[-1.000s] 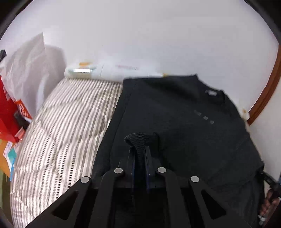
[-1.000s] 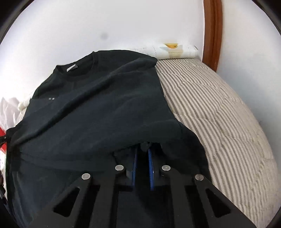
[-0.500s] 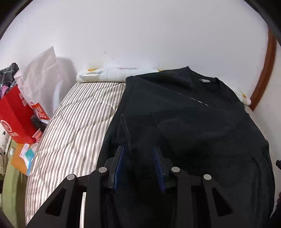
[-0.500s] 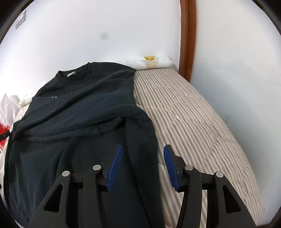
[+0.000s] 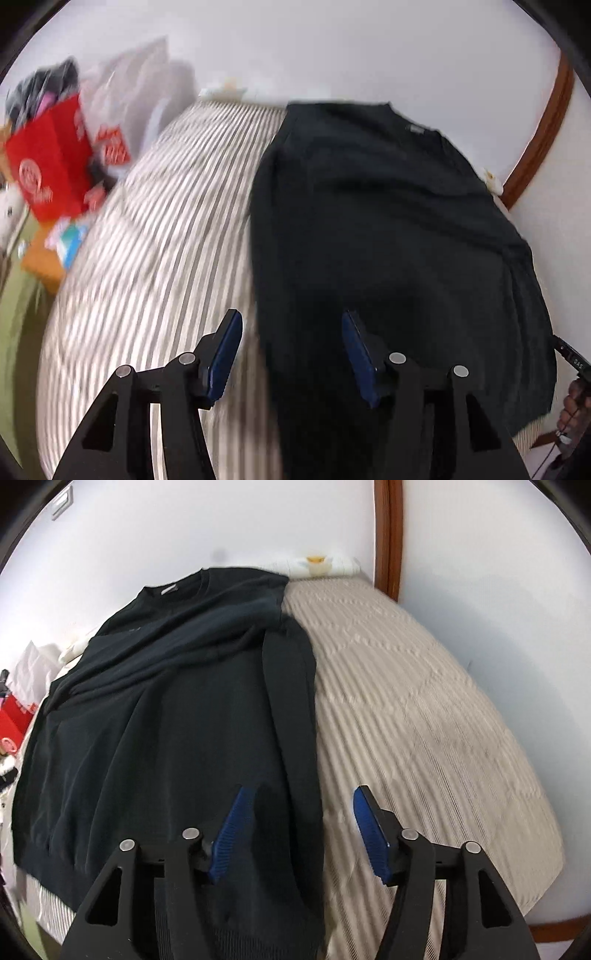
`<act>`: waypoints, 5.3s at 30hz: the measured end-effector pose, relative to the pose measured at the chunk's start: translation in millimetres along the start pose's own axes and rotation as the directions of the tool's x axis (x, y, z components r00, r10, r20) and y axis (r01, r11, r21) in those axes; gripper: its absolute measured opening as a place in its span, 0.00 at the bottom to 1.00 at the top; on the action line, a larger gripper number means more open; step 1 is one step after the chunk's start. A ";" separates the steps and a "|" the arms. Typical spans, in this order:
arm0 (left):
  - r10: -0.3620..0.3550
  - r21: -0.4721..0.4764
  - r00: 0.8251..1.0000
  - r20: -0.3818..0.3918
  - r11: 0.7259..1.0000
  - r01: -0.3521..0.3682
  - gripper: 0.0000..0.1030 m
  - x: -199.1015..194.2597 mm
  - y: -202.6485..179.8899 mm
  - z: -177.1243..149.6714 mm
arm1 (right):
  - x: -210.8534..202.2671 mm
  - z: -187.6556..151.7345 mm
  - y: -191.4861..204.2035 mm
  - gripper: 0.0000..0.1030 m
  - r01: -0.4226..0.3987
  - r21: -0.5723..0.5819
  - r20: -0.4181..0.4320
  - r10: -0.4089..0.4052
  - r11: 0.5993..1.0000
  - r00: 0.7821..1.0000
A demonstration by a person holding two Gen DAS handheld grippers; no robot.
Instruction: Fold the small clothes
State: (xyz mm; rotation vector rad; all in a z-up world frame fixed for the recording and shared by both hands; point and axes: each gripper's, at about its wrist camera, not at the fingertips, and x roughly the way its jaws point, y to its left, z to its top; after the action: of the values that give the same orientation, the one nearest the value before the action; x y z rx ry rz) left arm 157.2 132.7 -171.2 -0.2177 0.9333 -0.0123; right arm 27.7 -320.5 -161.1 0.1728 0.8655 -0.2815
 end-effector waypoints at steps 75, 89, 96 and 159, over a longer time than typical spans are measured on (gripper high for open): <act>-0.019 -0.087 0.985 0.171 0.996 0.035 0.08 47.7 -24.8 147.8 | 59.4 182.9 54.0 0.10 -0.238 0.027 0.205 0.228 0.971 0.952; 0.011 -0.022 0.996 0.092 1.000 -0.009 0.33 79.4 -24.6 139.6 | 93.4 183.0 33.6 0.25 -0.284 0.049 0.109 0.278 0.957 0.954; -0.007 -0.004 0.991 0.134 1.000 0.007 0.50 38.6 -7.1 106.7 | 50.4 146.9 9.2 0.43 -0.172 0.006 0.154 0.169 0.985 0.974; -0.236 0.099 0.972 0.012 0.967 0.234 0.33 -65.7 -0.9 -65.9 | -11.7 -41.4 73.0 0.20 -0.210 -0.137 -0.029 0.208 0.968 0.978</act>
State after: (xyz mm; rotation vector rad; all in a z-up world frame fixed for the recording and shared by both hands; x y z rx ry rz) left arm 65.5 126.8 -156.6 -0.2371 0.8762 -0.2730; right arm 13.3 -238.3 -175.8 0.1347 0.8707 -0.0217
